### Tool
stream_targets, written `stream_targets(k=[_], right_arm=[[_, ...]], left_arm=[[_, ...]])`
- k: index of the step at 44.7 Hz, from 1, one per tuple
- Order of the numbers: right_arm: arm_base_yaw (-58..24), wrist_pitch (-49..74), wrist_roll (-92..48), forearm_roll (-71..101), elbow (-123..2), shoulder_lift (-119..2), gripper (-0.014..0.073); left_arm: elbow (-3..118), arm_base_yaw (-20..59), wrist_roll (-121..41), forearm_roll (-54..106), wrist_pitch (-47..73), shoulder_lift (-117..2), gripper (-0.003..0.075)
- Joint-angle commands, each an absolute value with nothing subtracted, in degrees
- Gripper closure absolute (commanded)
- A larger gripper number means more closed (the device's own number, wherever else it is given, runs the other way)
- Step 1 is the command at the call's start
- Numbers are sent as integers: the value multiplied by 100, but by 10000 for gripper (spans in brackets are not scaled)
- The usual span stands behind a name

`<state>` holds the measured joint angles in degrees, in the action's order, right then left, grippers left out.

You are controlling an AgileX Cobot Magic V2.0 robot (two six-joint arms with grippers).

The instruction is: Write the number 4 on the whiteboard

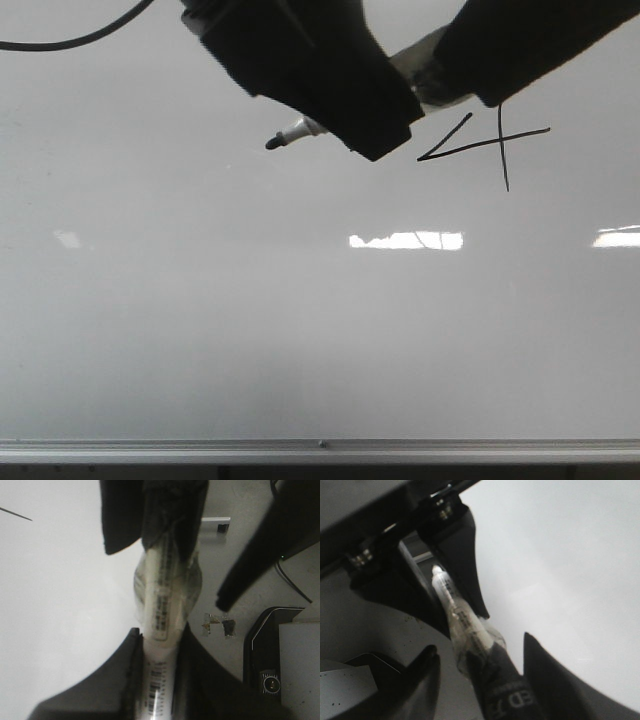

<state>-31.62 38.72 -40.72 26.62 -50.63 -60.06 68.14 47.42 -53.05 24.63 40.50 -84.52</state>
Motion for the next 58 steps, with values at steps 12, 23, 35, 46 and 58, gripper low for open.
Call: stream_targets(k=[12,23,35,46,58], right_arm=[[-1858,3550,-3212,2735,-4649,-4409,120],[-1377,3530,-3002,2740,-3490,-3156,120],[-1377,3510,-2884,2801,-3277,-2935,120],[-1377,3510,-2884,2801,-3277,-2935,120],[-1377,3548,-2884,2801,-3277,-2935,120]], left_arm=[[7024,3548,-5058,2657,3815,-8172,740],[7024,1759,-3896,2657,3850,-7954,740],[7013,-203,-1462,1763,4406,-8114,740],[7013,-433,-1296,1639,3740,-8515,738],[7047,-422,-1266,1654,3250,-9132,638]])
